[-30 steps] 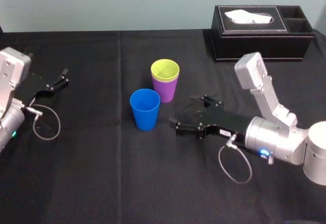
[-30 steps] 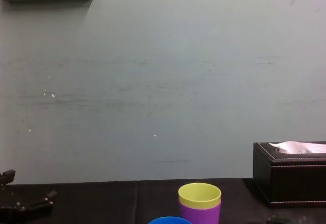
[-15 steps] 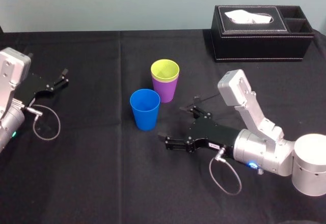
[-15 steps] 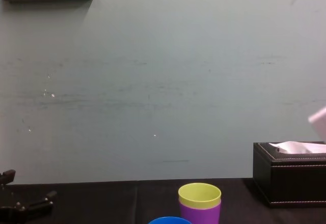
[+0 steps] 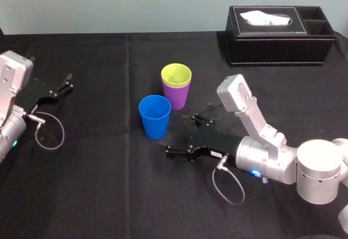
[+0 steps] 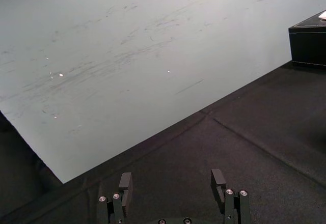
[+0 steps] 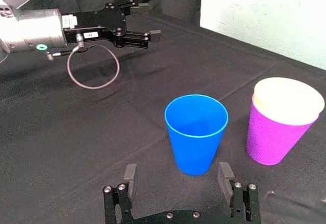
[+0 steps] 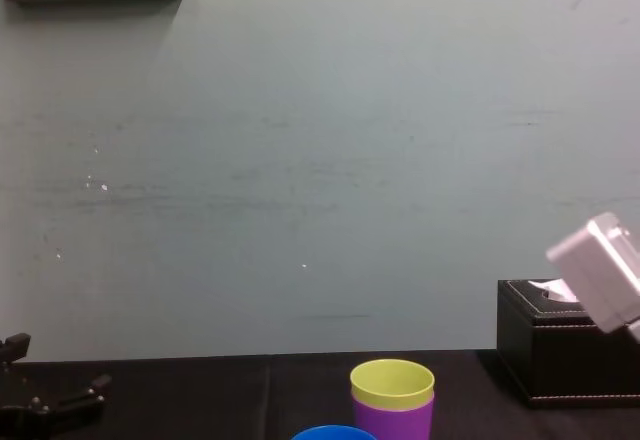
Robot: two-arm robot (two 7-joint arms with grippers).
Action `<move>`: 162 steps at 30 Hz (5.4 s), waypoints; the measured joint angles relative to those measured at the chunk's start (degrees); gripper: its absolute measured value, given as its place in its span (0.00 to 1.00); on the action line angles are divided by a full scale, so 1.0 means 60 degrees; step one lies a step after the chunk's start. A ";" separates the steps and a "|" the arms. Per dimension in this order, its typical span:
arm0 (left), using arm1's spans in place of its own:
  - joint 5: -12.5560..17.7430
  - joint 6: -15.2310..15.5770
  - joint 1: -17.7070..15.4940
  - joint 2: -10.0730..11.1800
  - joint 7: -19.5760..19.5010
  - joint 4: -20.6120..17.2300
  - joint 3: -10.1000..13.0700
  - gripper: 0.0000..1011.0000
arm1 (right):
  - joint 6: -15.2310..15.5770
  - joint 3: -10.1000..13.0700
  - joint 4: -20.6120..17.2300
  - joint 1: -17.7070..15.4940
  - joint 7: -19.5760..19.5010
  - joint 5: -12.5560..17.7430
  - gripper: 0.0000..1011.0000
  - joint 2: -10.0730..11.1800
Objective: Stack the three plastic cups sequentially using one hand.
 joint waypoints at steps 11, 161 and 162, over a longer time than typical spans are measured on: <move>-0.0001 0.0000 0.0000 0.0000 0.0000 0.0000 0.0000 1.00 | -0.0117 -0.0087 0.0511 0.0313 0.0101 -0.0068 0.99 -0.0410; -0.0001 0.0000 -0.0001 0.0000 0.0000 0.0000 0.0000 1.00 | 0.1009 0.0536 -0.0172 0.2066 -0.0134 0.0848 0.71 -0.0399; -0.0001 0.0000 0.0000 0.0000 0.0000 0.0000 0.0000 1.00 | 0.1001 0.0539 -0.0138 0.2098 -0.0174 0.0845 0.71 -0.0402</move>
